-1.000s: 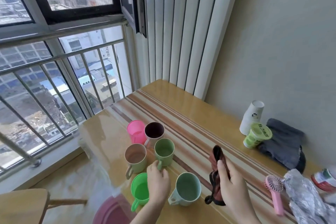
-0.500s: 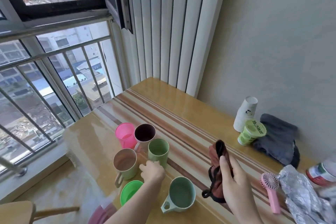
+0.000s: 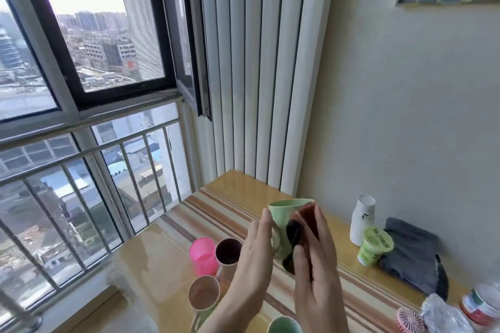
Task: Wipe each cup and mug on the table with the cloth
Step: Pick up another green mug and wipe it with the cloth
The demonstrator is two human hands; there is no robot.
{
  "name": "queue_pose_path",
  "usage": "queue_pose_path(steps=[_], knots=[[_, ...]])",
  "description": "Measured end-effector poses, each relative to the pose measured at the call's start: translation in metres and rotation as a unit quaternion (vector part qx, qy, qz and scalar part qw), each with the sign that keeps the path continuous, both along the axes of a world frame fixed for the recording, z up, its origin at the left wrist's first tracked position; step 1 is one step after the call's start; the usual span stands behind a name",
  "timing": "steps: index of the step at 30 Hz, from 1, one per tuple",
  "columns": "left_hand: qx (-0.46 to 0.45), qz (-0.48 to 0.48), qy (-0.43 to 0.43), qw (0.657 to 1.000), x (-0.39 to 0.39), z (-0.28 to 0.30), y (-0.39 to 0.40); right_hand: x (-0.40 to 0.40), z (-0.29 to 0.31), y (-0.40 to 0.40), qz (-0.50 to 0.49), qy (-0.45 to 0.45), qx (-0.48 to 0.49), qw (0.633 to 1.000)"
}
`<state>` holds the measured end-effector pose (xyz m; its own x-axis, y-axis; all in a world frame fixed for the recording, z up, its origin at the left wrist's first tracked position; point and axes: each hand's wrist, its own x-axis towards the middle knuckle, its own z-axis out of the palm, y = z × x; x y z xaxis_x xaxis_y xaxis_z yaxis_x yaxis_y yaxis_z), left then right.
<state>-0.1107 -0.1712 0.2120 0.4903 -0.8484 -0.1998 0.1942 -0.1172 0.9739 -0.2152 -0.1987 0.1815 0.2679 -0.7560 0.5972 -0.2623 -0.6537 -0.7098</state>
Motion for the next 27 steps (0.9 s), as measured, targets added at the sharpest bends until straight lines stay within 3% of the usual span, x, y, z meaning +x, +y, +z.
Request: queue_pose_path(steps=[4,6,9,11,15,17,20,23,25,27], knots=[[-0.041,-0.064,-0.02,0.997,-0.008,0.065,0.022,0.016,0.03,-0.003,-0.088,0.121,-0.084,0.985],[-0.052,-0.063,-0.018,0.997,-0.004,0.081,0.029,0.016,0.048,-0.008,-0.077,0.07,-0.075,0.992],[-0.074,-0.054,0.003,0.996,0.002,0.093,0.037,0.015,0.076,-0.016,-0.031,-0.074,0.041,0.996],[-0.085,-0.04,-0.019,0.995,0.002,0.1,0.041,0.012,0.091,-0.014,-0.009,-0.098,0.076,0.992],[-0.086,-0.031,-0.011,0.996,0.004,0.11,0.041,0.011,0.095,0.009,-0.027,0.023,-0.046,0.998],[-0.097,-0.048,0.006,0.994,0.005,0.118,0.043,0.008,0.096,0.012,-0.02,0.04,-0.06,0.997],[-0.125,-0.072,0.003,0.99,0.011,0.121,0.043,-0.002,0.106,-0.003,0.069,-0.091,0.046,0.992],[-0.15,-0.083,-0.024,0.985,0.015,0.12,0.041,-0.008,0.114,-0.014,0.201,-0.201,0.212,0.935],[-0.161,-0.055,-0.043,0.984,0.017,0.12,0.036,-0.009,0.122,-0.01,0.19,-0.228,0.202,0.933],[-0.18,-0.02,-0.152,0.972,0.015,0.121,0.031,-0.006,0.128,-0.004,0.133,-0.24,0.148,0.95]])
